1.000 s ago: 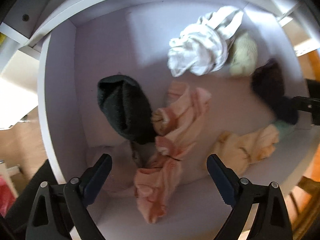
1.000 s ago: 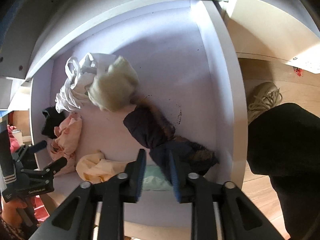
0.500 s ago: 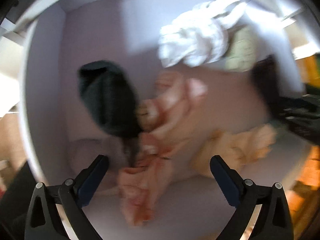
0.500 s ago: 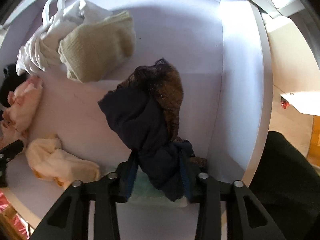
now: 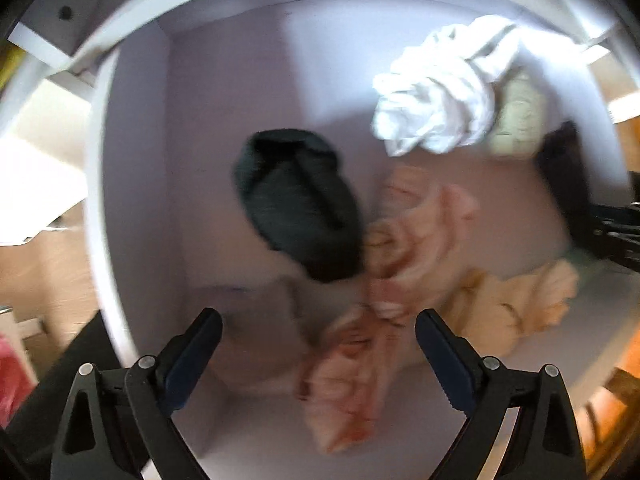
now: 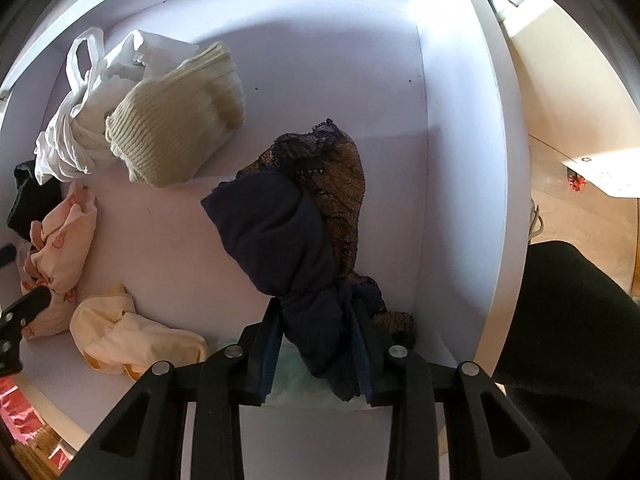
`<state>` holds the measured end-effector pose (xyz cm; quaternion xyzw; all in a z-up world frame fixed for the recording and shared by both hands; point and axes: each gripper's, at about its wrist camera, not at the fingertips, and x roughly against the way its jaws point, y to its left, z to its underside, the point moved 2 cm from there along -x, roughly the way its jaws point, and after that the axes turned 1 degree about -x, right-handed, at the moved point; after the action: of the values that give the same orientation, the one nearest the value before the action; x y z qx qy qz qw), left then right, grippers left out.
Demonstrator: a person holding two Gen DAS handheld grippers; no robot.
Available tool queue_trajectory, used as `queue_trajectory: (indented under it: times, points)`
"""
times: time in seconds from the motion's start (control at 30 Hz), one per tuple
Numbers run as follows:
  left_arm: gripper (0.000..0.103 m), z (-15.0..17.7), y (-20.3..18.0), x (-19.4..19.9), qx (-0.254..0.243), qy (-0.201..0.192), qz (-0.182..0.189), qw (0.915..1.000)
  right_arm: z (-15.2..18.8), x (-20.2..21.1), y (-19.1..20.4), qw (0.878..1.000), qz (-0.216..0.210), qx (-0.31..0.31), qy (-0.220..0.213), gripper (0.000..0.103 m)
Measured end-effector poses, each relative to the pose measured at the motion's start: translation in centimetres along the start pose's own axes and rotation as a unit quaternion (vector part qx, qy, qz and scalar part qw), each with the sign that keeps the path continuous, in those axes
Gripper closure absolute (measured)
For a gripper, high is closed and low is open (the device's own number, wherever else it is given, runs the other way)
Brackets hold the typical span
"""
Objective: Organize soft objects
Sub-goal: 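Grasp the navy lace garment with the right tool while the left tool approaches the pink garment, then lift the navy garment out with the right tool while the left tool grasps the pink striped garment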
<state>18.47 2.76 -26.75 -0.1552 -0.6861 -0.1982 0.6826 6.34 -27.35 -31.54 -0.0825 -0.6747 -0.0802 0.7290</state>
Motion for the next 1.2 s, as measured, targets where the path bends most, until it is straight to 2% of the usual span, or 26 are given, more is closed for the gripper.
queue_trajectory:
  times: [0.07,0.13,0.2,0.27,0.33,0.47,0.53,0.6,0.63,0.67,0.7,0.73,0.83,0.93,1.1,1.2]
  points:
    - [0.005,-0.2,0.8,0.9,0.023,-0.009,0.01,0.9997,-0.1,0.0,0.3,1.0,0.001,0.003,0.0,0.071]
    - [0.005,-0.3,1.2,1.5,0.042,-0.029,0.049,0.9975,0.2,-0.2,1.0,1.0,0.001,0.002,0.0,0.071]
    - [0.006,-0.3,0.3,1.7,0.017,-0.035,0.058,0.9976,0.5,-0.9,1.9,1.0,-0.002,-0.003,0.0,0.071]
    - [0.015,-0.1,-1.1,1.1,-0.027,-0.028,0.037,0.9986,0.5,-0.9,1.9,1.0,-0.004,-0.005,0.0,0.071]
    - [0.036,0.4,-2.2,0.0,-0.059,-0.005,0.029,0.9978,0.5,-0.9,2.1,1.0,-0.001,-0.004,0.0,0.071]
    - [0.039,1.2,-3.9,-2.0,-0.092,0.026,0.041,0.9946,0.4,-1.0,2.0,1.0,-0.001,-0.003,0.001,0.071]
    - [0.042,1.5,-5.1,-2.5,-0.084,0.039,0.104,0.9903,0.3,-1.0,1.7,1.0,-0.003,-0.004,0.001,0.071]
    - [0.041,1.0,-4.6,-1.8,-0.043,0.025,0.173,0.9836,0.2,-1.0,1.3,1.0,-0.004,-0.005,0.0,0.071]
    - [0.037,0.6,-3.8,-1.3,-0.019,0.012,0.193,0.9809,0.2,-1.0,1.2,1.0,-0.005,-0.006,0.0,0.071]
    - [0.032,0.4,-3.2,-1.1,-0.001,0.002,0.196,0.9806,0.2,-1.0,1.1,1.0,-0.007,-0.007,0.0,0.071]
    - [0.022,0.3,-2.5,-1.1,0.014,-0.004,0.182,0.9832,0.2,-1.0,1.0,1.0,-0.008,-0.009,0.0,0.071]
    - [0.02,0.4,-2.1,-1.4,0.022,-0.004,0.164,0.9863,0.2,-1.0,0.9,1.0,-0.008,-0.009,0.001,0.071]
    - [0.02,1.4,-2.1,-2.7,0.004,0.018,0.131,0.9912,0.2,-1.2,0.9,1.0,-0.006,-0.008,0.001,0.071]
    - [0.02,2.0,-3.4,-3.4,-0.052,0.022,0.087,0.9946,0.3,-1.2,0.9,1.0,-0.006,-0.008,0.001,0.071]
    - [0.018,2.8,-6.7,-4.2,-0.12,0.02,0.03,0.9921,0.1,-1.3,0.4,1.0,-0.016,-0.019,0.005,0.07]
    - [0.02,3.0,-8.7,-4.6,-0.136,0.012,0.01,0.9905,0.1,-1.3,0.6,1.0,-0.008,-0.006,0.004,0.07]
